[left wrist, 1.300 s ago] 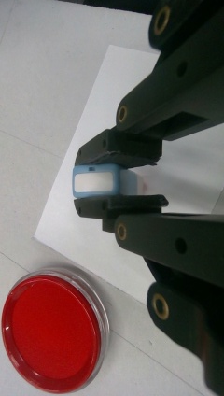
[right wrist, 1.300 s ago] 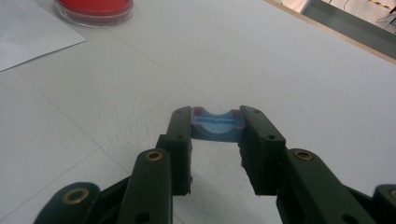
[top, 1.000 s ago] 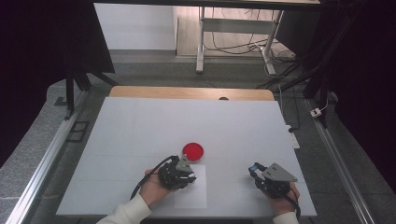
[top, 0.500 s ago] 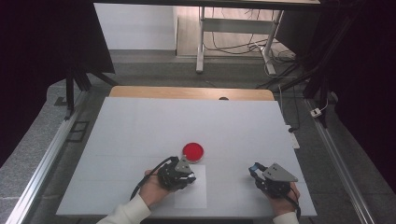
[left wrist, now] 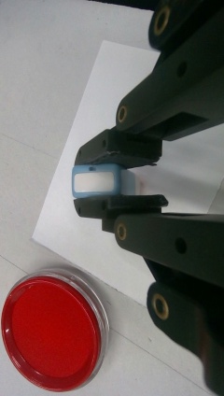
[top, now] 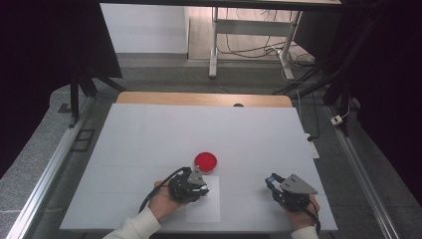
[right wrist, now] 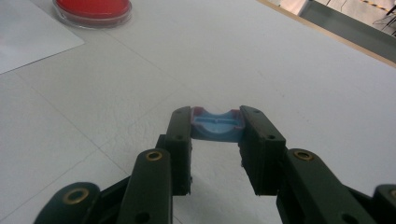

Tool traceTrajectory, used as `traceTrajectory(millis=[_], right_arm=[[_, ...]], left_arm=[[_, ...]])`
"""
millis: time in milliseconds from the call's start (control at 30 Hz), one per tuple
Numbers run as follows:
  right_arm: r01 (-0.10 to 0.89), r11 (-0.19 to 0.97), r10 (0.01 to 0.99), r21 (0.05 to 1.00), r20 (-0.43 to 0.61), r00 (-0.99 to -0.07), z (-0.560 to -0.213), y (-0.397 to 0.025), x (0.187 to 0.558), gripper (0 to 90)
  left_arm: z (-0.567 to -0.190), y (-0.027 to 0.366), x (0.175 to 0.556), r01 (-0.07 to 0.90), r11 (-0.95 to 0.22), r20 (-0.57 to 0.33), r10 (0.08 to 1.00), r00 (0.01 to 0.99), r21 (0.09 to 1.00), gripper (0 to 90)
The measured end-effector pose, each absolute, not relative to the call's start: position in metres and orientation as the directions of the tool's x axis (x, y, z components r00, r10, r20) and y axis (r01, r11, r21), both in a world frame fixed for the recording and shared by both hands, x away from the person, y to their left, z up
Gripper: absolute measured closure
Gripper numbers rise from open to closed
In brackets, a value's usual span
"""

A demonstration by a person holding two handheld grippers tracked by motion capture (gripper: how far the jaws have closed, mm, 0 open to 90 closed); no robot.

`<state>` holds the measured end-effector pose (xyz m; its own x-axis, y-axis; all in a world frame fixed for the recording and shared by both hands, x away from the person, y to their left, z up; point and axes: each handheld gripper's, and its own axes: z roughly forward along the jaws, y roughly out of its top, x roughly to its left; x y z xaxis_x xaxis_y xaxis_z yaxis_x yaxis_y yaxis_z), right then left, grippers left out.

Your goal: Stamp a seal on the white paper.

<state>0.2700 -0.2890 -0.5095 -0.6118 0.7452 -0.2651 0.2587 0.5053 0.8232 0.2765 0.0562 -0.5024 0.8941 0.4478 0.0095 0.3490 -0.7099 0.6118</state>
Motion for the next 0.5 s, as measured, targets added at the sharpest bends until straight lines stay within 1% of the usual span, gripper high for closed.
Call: traceTrajectory(millis=[267, 433, 500], right_arm=[[0.259, 0.507, 0.745, 0.822, -0.267, -0.611, -0.5092, -0.2894, 0.27, 65.1], [0.257, 0.506, 0.745, 0.823, -0.267, -0.612, -0.5094, -0.2899, 0.2703, 65.1], [0.257, 0.506, 0.746, 0.823, -0.268, -0.61, -0.5094, -0.2902, 0.2704, 65.1]], left_arm=[[-0.5023, 0.0558, 0.2757, 0.348, -0.709, 0.014, 0.45, 0.893, 0.614, 76.1], [-0.5001, 0.0578, 0.2771, 0.359, -0.694, -0.006, 0.456, 0.89, 0.624, 75.9], [-0.4975, 0.0587, 0.2771, 0.36, -0.696, -0.001, 0.459, 0.888, 0.621, 75.8]])
